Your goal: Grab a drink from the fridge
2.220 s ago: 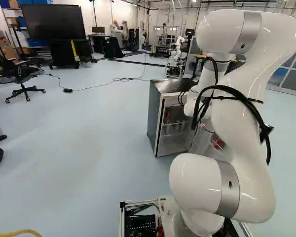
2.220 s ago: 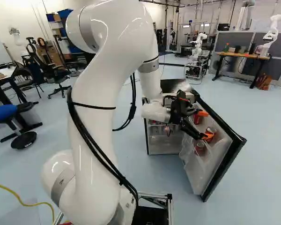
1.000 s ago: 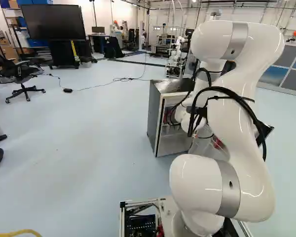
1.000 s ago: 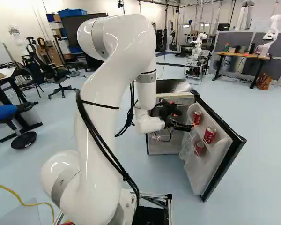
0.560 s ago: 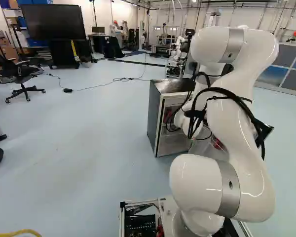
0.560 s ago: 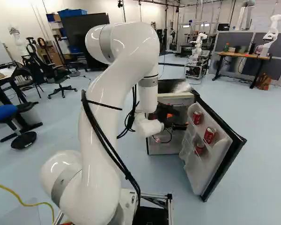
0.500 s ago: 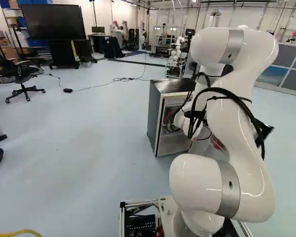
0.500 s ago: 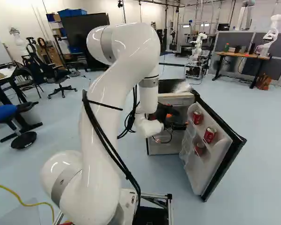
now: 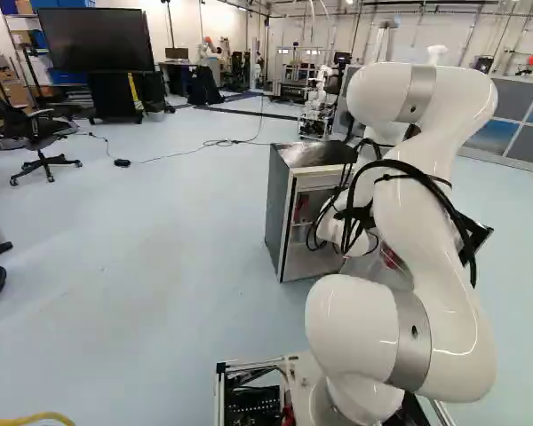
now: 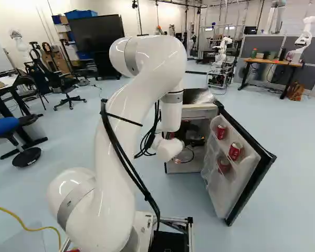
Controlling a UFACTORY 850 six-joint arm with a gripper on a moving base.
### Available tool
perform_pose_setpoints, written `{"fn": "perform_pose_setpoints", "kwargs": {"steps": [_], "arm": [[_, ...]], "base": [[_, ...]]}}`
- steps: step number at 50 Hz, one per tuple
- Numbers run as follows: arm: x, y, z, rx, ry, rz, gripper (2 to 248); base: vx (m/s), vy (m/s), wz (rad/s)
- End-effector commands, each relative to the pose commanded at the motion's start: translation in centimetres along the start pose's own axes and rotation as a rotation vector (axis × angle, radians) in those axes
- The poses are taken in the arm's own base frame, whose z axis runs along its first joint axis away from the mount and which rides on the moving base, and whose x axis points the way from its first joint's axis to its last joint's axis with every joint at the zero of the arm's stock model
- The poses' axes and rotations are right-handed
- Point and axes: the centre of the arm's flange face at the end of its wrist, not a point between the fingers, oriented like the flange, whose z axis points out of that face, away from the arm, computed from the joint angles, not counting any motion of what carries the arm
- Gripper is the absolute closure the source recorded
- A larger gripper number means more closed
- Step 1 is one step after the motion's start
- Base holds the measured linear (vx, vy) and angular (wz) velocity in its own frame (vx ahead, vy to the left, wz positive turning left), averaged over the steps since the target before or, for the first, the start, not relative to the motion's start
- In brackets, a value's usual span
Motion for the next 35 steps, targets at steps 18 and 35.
{"fn": "perform_pose_setpoints", "kwargs": {"steps": [18,35], "arm": [[-1.9,0.7,0.5,0.138,-0.015,-0.024,3],[-2.8,1.8,0.8,0.259,-0.01,-0.038,3]], "base": [[0.0,0.0,0.0],[0.0,0.0,0.0]]}}
